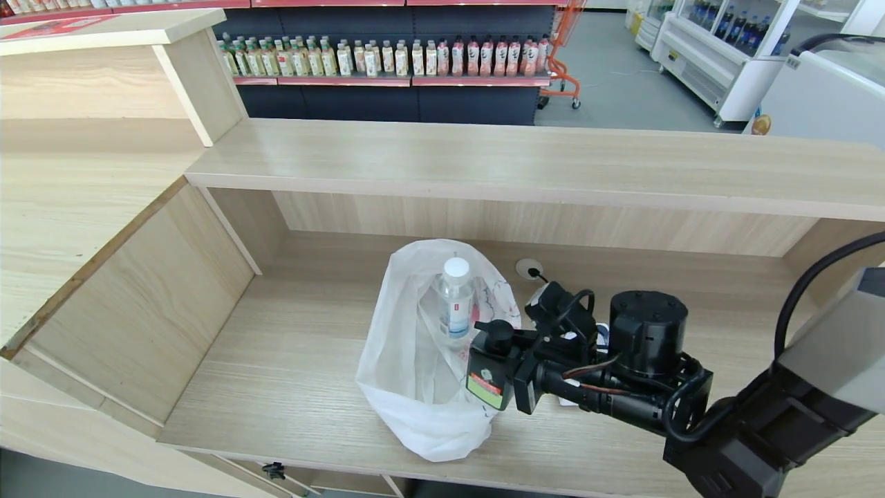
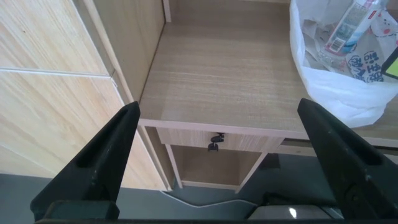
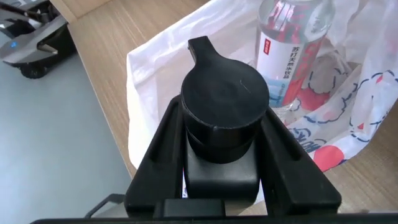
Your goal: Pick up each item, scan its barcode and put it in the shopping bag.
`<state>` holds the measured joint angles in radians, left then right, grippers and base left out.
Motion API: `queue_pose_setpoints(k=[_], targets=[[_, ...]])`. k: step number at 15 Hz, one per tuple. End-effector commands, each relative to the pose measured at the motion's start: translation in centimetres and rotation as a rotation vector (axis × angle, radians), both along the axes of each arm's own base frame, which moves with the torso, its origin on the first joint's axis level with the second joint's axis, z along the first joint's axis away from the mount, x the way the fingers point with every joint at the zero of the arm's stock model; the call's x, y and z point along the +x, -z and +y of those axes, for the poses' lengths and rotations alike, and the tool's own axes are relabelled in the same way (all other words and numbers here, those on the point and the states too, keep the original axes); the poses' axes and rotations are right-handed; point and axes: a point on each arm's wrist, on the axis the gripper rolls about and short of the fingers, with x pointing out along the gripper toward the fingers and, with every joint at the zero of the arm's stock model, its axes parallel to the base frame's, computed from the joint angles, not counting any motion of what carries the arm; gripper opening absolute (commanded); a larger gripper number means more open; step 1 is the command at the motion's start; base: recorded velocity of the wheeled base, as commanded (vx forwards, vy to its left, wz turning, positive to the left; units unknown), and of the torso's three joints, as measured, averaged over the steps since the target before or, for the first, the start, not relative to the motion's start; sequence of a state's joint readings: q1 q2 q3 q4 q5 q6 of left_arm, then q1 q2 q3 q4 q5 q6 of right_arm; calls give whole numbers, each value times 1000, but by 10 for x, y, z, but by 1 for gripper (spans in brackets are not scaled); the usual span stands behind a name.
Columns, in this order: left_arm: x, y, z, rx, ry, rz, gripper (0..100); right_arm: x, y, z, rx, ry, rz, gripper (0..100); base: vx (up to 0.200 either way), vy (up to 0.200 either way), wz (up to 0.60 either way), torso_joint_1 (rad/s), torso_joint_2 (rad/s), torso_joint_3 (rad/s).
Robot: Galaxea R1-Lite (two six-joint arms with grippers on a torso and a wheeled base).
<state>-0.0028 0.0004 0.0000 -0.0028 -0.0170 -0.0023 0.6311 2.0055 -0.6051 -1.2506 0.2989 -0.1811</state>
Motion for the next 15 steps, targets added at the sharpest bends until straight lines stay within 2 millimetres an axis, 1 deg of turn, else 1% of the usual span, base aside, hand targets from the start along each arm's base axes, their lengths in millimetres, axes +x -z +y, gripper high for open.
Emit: queue_pose_setpoints(k=[1,6,10,12,15], targets=[[0,0,0,-1,0,1,100,2,12,-1,-15,8,18,0,0,0,0,0,0,0],[0,0,0,-1,0,1,100,6,31,-8,7,20,-51,0,0,0,0,0,0,0],[0,0,0,-1,0,1,100,11,39,-11,13,6,-59,0,0,0,0,0,0,0],[0,0,0,-1,0,1,100,17,48,-15,11,-7,-65,0,0,0,0,0,0,0],[0,0,0,-1,0,1,100,29,47,-18,21,-12,-90,0,0,0,0,0,0,0]])
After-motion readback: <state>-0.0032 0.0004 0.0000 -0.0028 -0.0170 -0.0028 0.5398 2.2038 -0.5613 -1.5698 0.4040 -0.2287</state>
